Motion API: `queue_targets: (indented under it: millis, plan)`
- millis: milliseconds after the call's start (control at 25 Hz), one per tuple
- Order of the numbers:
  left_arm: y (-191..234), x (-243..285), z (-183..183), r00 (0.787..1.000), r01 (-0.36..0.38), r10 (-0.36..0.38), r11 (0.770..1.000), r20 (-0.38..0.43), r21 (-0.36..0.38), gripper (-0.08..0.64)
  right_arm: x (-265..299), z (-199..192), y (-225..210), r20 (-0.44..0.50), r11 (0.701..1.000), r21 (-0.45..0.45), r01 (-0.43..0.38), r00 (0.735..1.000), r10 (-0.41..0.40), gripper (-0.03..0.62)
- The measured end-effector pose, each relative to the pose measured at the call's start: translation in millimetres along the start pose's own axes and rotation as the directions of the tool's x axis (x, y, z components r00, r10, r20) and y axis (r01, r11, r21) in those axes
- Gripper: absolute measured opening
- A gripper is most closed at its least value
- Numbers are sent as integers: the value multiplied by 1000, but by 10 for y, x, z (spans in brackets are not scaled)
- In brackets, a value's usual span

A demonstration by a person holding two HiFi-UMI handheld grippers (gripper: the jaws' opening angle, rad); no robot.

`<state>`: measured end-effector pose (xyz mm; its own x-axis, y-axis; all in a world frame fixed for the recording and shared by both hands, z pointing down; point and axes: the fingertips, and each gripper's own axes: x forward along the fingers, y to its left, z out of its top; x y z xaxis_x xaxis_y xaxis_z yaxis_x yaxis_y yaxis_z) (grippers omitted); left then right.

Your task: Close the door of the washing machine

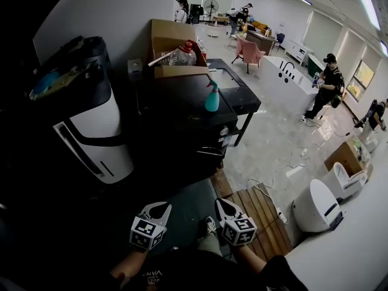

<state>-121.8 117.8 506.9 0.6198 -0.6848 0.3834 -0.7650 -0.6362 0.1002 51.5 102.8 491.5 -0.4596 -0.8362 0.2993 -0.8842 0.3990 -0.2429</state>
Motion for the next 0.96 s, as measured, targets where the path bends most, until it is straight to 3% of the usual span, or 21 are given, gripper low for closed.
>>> queue_targets:
  millis: [960]
  plan:
    - [-133,-74,-108,1000,1,0,1000,17,-23,9,-133,-136,-51,12,998,52,36,999,-36,-2]
